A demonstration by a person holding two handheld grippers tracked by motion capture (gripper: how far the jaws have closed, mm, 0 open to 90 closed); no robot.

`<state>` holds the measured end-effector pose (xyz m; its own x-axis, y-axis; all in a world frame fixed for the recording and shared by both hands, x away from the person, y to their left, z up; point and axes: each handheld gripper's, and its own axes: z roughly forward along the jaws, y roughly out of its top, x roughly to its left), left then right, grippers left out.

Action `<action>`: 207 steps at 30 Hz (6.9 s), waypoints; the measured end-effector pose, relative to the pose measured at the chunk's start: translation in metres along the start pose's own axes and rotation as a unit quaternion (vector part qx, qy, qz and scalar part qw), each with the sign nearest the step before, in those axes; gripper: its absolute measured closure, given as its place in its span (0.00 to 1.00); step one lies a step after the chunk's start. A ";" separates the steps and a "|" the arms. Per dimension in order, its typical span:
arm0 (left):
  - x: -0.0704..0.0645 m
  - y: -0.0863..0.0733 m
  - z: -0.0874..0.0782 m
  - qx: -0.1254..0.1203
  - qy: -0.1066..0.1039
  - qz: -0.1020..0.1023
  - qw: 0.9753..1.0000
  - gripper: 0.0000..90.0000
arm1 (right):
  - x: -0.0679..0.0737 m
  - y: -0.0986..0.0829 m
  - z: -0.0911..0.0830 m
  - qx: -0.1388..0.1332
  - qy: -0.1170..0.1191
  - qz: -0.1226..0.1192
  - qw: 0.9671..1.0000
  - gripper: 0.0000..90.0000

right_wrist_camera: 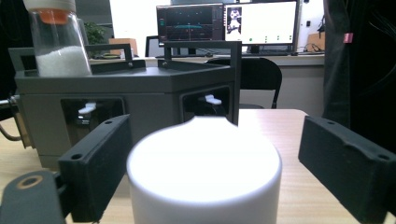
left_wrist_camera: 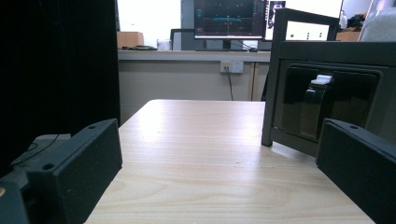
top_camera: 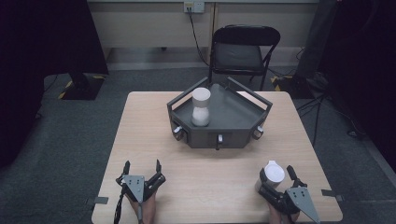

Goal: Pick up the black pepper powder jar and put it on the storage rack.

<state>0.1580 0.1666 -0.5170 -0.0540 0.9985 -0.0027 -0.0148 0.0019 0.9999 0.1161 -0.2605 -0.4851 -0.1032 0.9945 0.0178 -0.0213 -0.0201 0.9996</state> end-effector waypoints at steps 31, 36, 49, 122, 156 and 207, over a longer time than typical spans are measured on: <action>0.000 0.000 0.000 0.000 0.000 0.000 1.000 0.00 | -0.001 -0.007 -0.004 0.036 0.014 -0.008 0.999 0.33; 0.000 0.000 0.000 0.000 0.000 0.000 1.000 0.00 | -0.003 -0.006 -0.004 0.038 0.018 -0.008 0.999 0.33; 0.000 0.000 0.000 0.000 0.000 0.000 1.000 0.00 | -0.006 0.000 -0.004 0.045 0.023 -0.010 0.999 0.33; 0.001 0.000 0.000 0.000 -0.003 0.000 1.000 0.00 | -0.037 0.114 0.087 0.030 0.179 -0.009 0.983 0.34; 0.001 0.000 0.000 0.000 -0.003 0.000 1.000 0.00 | -0.002 0.141 0.190 0.045 0.118 0.006 0.992 0.34; 0.001 0.000 0.000 0.000 -0.004 0.000 1.000 0.00 | 0.015 0.109 0.202 0.039 0.105 -0.010 0.994 0.33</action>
<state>0.1579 0.1679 -0.5170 -0.0456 0.9990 -0.0026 -0.0143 0.0019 0.9999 0.3135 -0.2266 -0.3715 -0.3080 0.9514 0.0013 0.0500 0.0148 0.9986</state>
